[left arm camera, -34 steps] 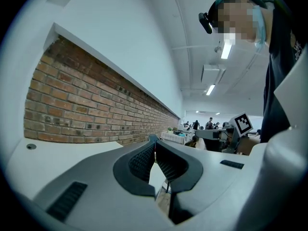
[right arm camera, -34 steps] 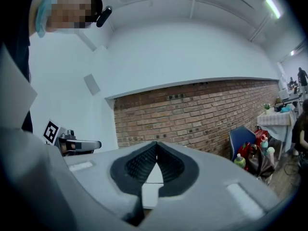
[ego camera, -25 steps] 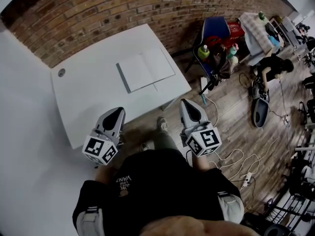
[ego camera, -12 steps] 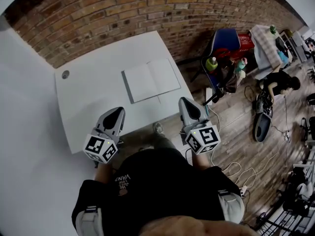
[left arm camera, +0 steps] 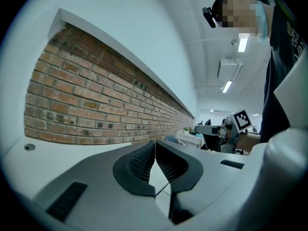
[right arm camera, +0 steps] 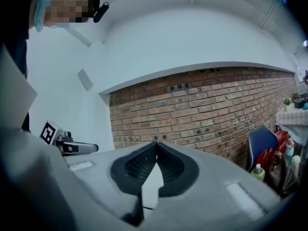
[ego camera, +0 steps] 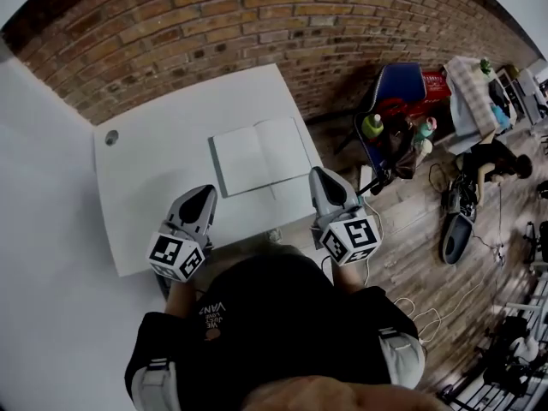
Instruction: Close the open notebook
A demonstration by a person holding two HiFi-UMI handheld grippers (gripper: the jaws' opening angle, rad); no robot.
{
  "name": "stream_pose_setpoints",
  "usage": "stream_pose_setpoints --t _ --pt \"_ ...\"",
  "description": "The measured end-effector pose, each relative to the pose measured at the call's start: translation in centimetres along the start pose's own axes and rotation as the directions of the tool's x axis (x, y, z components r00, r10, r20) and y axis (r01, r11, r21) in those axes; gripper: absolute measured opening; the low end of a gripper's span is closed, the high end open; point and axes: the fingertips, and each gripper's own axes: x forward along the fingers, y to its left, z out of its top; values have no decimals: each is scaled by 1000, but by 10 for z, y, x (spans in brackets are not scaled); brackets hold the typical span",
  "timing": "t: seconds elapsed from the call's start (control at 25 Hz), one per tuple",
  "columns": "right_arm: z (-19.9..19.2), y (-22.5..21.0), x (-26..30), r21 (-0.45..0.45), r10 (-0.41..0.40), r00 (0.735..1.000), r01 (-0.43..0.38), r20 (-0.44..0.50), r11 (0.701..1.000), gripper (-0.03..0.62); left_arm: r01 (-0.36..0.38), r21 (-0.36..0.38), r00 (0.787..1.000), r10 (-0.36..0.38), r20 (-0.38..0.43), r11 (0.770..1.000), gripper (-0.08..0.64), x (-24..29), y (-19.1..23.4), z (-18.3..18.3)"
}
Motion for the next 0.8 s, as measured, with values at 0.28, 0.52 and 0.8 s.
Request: stream_pose_setpoints --t 0.28,0.52,0.8 --pt "4 -20 28 3 55 998 -55 2 998 -2 -55 -10 998 55 5 998 20 25 10 2" --pt "-6 -36 46 8 79 997 -79 -18 997 -2 -72 -12 997 71 -11 997 20 42 12 -5" --pt "-30 -46 64 26 116 990 -115 -73 993 -2 -114 -20 993 113 -17 993 20 58 16 -17"
